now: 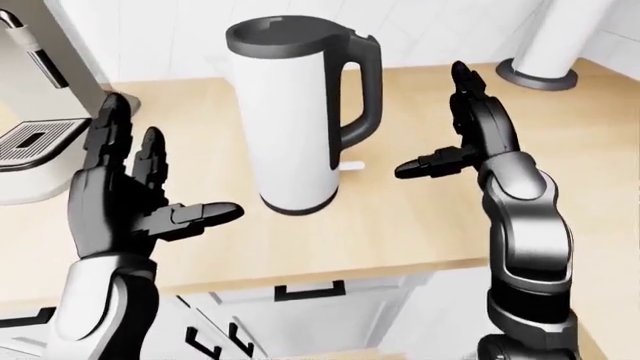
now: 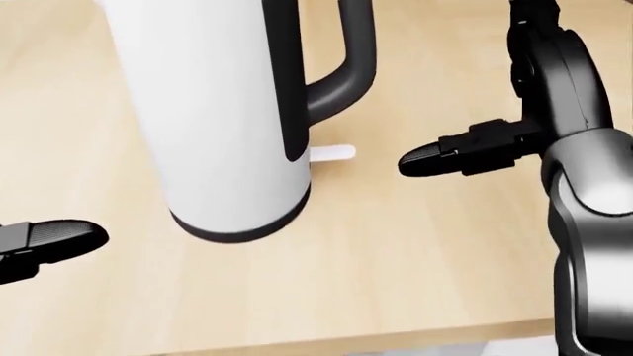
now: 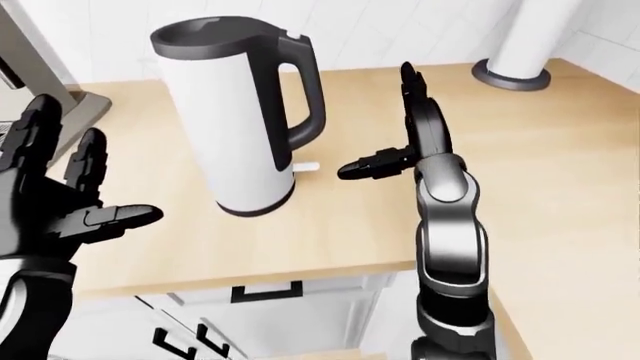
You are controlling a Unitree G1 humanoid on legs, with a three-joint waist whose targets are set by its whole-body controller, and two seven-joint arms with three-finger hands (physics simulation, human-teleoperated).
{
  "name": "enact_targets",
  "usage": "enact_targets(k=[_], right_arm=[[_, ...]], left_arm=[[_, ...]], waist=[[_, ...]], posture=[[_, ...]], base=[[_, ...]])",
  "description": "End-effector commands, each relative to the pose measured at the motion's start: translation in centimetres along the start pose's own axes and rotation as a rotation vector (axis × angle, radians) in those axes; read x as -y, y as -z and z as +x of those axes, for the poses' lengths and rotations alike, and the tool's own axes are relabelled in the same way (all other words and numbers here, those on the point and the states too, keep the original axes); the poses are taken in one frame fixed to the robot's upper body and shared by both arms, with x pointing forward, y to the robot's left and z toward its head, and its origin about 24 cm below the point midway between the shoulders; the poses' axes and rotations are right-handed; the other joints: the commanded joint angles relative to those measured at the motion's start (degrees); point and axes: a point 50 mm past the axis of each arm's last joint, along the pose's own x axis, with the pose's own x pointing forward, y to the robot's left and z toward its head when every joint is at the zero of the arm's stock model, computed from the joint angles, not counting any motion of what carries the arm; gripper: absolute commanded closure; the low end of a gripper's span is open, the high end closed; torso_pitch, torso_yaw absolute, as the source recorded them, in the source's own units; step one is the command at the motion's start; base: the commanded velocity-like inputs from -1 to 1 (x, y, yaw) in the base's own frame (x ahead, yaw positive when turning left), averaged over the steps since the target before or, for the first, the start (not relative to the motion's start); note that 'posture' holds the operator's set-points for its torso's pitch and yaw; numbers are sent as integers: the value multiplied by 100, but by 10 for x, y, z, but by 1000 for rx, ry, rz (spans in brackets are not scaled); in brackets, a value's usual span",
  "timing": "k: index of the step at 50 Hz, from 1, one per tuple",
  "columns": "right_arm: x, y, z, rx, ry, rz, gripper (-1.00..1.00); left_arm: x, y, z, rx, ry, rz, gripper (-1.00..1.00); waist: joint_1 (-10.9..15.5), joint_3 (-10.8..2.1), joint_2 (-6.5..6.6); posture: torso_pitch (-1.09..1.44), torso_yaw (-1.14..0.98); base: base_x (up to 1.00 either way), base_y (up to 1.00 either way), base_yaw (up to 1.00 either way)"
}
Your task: Press down the lever to turn on the electric kettle.
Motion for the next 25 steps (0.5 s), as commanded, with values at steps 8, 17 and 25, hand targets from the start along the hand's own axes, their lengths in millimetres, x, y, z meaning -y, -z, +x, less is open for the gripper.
enact_targets(k=[8,17,25], right_arm=[[2,-27,15,99,1,-26,-100],[-7,-35,30,103,-29,-35,-100],[-15,-37,41,104,-53,-34,-100]], left_arm=[[3,-11,-1,74,13,2,-100],[2,-11,-1,73,13,1,-100],[3,-10,-1,71,14,0,-100]], waist=[[0,-119,3],[-3,-125,17],[2,-130,27]], posture=[[0,0],[0,0],[0,0]], base=[[0,0,0],[0,0,0],[0,0,0]])
